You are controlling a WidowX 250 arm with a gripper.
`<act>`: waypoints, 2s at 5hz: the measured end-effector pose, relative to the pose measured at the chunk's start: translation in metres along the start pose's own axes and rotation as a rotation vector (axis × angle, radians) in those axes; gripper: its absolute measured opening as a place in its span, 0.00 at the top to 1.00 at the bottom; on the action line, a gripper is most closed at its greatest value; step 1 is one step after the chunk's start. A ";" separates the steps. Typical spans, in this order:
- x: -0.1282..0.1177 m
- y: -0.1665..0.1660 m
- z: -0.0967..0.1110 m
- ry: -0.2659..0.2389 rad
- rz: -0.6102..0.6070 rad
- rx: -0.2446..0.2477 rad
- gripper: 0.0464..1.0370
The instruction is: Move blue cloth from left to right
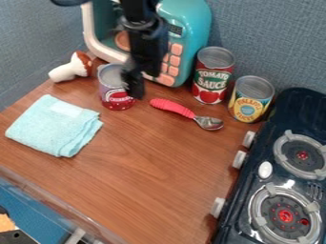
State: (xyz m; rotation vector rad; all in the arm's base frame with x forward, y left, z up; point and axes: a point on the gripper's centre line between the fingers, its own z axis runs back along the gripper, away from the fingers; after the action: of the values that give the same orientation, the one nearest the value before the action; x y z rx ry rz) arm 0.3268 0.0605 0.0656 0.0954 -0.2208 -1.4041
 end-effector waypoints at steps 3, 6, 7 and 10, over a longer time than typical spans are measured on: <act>-0.117 -0.074 -0.006 0.005 0.316 -0.045 0.04; -0.154 -0.097 -0.060 0.128 0.351 -0.136 0.04; -0.148 -0.093 -0.063 0.139 0.309 -0.140 0.04; -0.080 -0.077 -0.077 0.122 0.076 -0.113 0.04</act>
State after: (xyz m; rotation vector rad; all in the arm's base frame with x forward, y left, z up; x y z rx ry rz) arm 0.2565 0.1216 -0.0322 0.0781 -0.0435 -1.3273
